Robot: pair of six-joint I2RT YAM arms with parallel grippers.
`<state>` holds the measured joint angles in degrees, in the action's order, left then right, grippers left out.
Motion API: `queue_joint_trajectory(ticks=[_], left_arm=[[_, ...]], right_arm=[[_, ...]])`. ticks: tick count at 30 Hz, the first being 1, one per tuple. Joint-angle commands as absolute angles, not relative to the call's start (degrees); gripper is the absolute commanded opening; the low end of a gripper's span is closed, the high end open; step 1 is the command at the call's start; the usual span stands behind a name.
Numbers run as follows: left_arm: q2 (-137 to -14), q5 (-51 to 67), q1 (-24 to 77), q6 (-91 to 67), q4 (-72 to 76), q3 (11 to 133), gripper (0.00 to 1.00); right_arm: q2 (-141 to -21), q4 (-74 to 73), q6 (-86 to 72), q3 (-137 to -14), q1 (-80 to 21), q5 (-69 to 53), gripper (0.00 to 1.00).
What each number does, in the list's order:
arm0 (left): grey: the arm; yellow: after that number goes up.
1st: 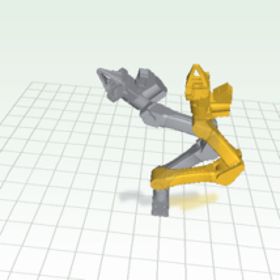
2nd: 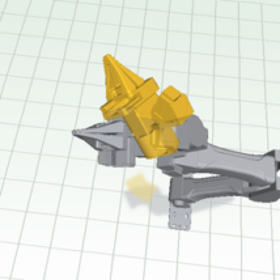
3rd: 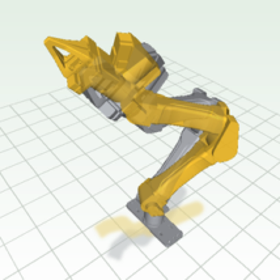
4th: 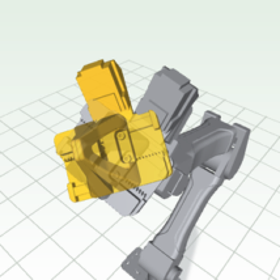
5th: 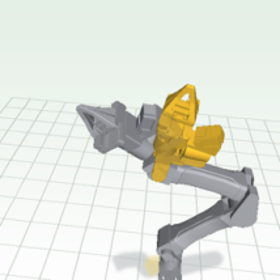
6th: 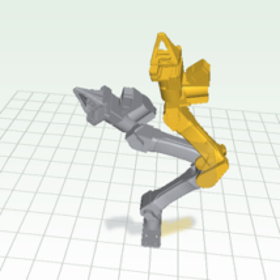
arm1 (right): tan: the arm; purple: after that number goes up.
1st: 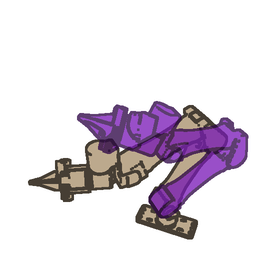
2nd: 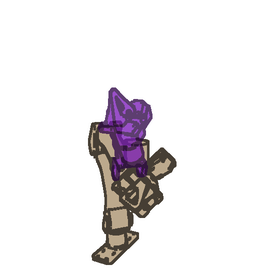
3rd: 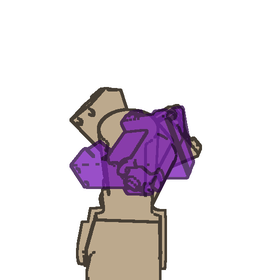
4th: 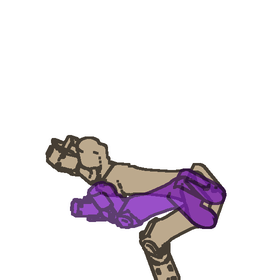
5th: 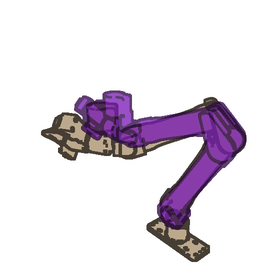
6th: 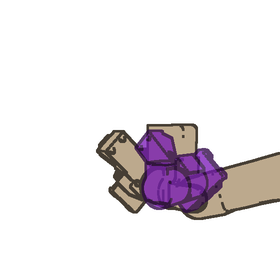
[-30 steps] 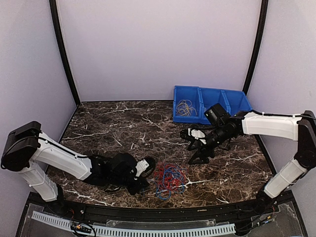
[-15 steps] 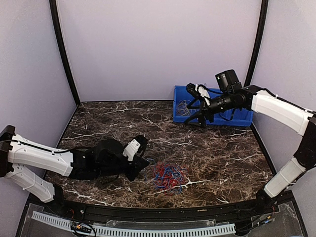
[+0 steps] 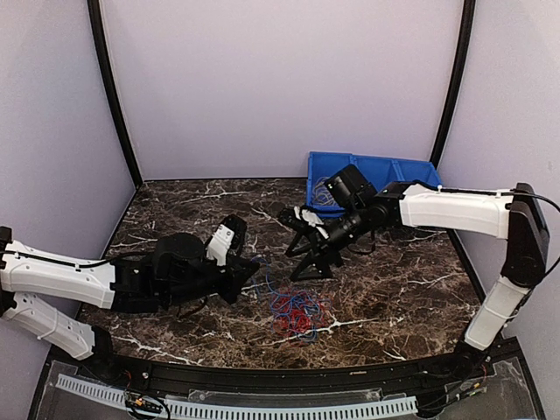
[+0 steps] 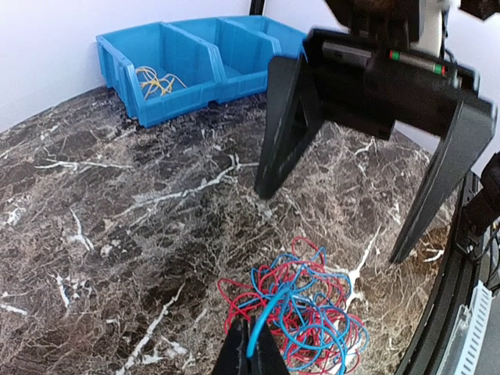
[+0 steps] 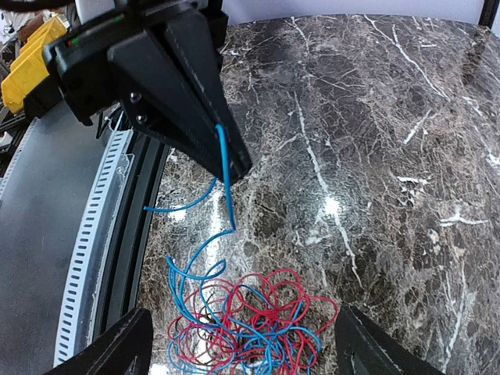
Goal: Untangle the cables
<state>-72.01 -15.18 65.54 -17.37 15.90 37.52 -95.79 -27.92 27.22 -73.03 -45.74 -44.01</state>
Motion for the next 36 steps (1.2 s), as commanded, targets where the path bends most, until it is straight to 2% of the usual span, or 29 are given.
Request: queue_joint_trajectory(ticks=[1,7,11,13,17,24,31,36], left_arm=[[-67.9,-18.9,65.7,-18.5,18.3,39.1,0.00],[-65.2,-20.8,65.7,-18.4,19.1,38.4,0.00],[-64.2,-21.7,65.7,-18.6,19.9,38.0,0.00],[-63.6,-21.8,65.7,-18.6,20.4,37.8,0.00],[-61.6,-22.8,65.7,-18.3,20.1,38.2,0.00],[-53.7,-26.9,65.7,-14.3,16.4,43.0,0.00],[-47.4,-31.7,65.7,-5.2,10.5,53.9,0.00],[-48.1,-34.7,65.7,3.2,7.4,65.2,0.00]], right_arm=[[-97.5,-24.3,25.7,-74.0,-48.7,-47.3,0.80],[-102.1,-24.5,26.7,-76.4,-52.1,-50.6,0.81],[-105.7,-22.7,24.7,-78.7,-52.8,-52.6,0.78],[-107.8,-22.6,23.7,-79.8,-53.1,-53.9,0.69],[-111.1,-23.6,23.6,-79.9,-53.1,-56.9,0.40],[-111.6,-21.4,24.6,-72.4,-52.9,-55.6,0.15],[-112.8,-21.9,25.9,-69.3,-51.6,-51.8,0.18],[-113.7,-21.7,26.0,-68.4,-49.2,-51.2,0.13]])
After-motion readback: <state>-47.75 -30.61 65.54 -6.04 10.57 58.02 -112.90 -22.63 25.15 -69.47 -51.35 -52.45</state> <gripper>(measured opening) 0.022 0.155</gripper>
